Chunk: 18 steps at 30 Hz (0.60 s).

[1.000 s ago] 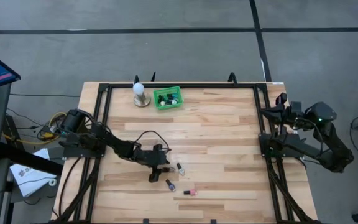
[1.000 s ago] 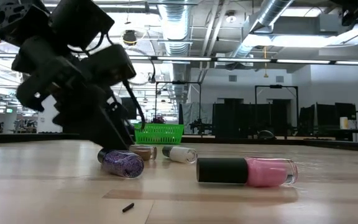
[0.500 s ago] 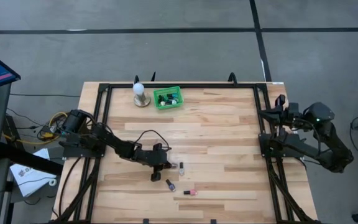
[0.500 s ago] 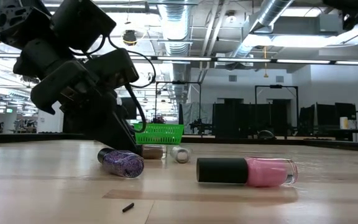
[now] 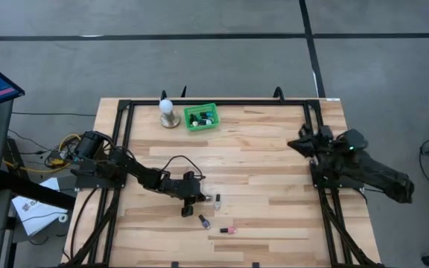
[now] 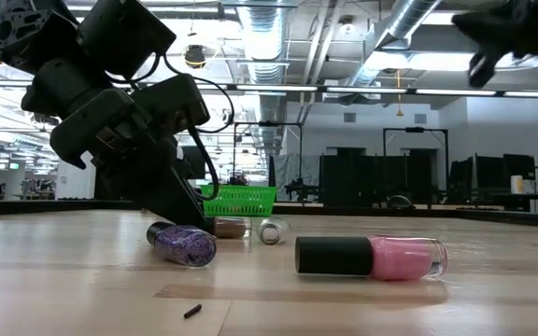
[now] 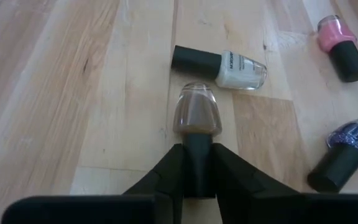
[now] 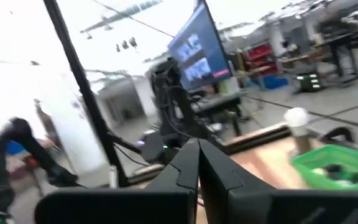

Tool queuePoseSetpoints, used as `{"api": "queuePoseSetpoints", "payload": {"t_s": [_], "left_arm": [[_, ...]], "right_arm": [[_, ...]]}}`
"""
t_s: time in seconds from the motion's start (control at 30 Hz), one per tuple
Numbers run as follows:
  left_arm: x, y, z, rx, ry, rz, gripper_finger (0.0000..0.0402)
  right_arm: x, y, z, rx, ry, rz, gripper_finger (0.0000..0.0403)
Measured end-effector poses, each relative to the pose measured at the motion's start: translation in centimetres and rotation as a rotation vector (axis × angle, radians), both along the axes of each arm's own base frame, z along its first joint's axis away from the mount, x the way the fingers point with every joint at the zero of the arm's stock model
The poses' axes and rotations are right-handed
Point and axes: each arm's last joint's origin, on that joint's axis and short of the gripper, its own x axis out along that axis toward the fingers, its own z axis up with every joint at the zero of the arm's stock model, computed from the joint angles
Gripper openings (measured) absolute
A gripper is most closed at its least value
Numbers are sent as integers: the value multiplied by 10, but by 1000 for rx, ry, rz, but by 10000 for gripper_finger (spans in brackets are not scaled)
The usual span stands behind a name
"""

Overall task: Pick & Place Nail Polish
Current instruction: Put the brown nail polish into the green bin

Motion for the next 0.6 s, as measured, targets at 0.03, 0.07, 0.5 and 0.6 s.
{"api": "queuePoseSetpoints", "payload": {"t_s": [0.03,0.07,0.5,0.6], "left_arm": [[0,0,0,-5,1,6,54],[0,0,0,-10,1,13,54],[1,3,0,-17,1,30,56],[2,5,0,-22,2,34,56]], "right_arm": [[3,-1,-7,18,-27,16,0],[6,-1,-13,34,-47,33,0],[19,18,-53,84,124,229,0],[20,20,-56,28,147,183,0]]}}
